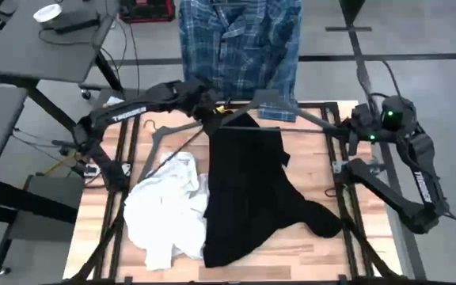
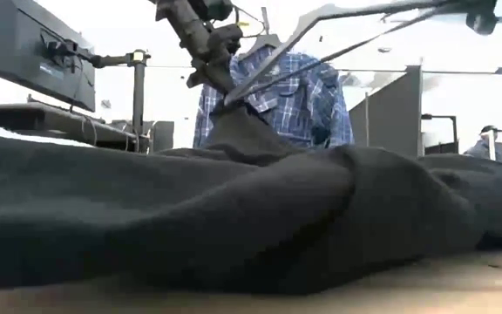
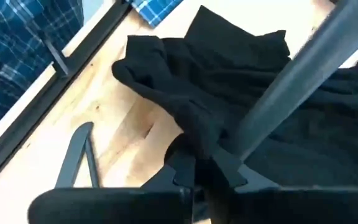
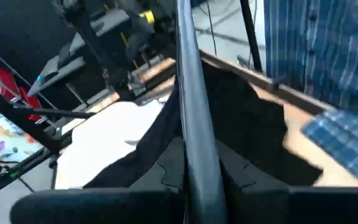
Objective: Hang clothes
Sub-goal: Hang the black shirt on the rack
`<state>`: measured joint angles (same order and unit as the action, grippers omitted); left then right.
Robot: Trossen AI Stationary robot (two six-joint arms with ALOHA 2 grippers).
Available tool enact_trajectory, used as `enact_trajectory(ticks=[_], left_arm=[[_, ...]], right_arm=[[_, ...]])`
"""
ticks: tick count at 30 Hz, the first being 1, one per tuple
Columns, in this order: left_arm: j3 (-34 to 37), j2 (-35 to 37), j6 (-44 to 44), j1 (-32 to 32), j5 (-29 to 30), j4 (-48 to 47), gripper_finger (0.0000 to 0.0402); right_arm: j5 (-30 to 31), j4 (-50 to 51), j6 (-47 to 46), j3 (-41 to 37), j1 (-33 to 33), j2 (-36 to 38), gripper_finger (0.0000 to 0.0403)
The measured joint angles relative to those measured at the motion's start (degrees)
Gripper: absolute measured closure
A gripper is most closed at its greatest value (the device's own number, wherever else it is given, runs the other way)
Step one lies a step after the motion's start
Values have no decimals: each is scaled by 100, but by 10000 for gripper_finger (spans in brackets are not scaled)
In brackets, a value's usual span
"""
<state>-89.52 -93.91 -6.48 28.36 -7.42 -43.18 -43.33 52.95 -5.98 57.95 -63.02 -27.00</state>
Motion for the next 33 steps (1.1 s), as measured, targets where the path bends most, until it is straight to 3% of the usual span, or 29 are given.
enact_trajectory(ticks=[19,25,33], left_arm=[[-9,13,-186,-24,-34,-67,402],[-415,22,-362,-37,-124,90,402],[-656,33,-343,-2,0,-258,402]], right_arm=[[110,241,612,-72,4,-14,374],[-9,260,905,-194,7,-175,374],[-125,-361,776,-22,7,-267,374]])
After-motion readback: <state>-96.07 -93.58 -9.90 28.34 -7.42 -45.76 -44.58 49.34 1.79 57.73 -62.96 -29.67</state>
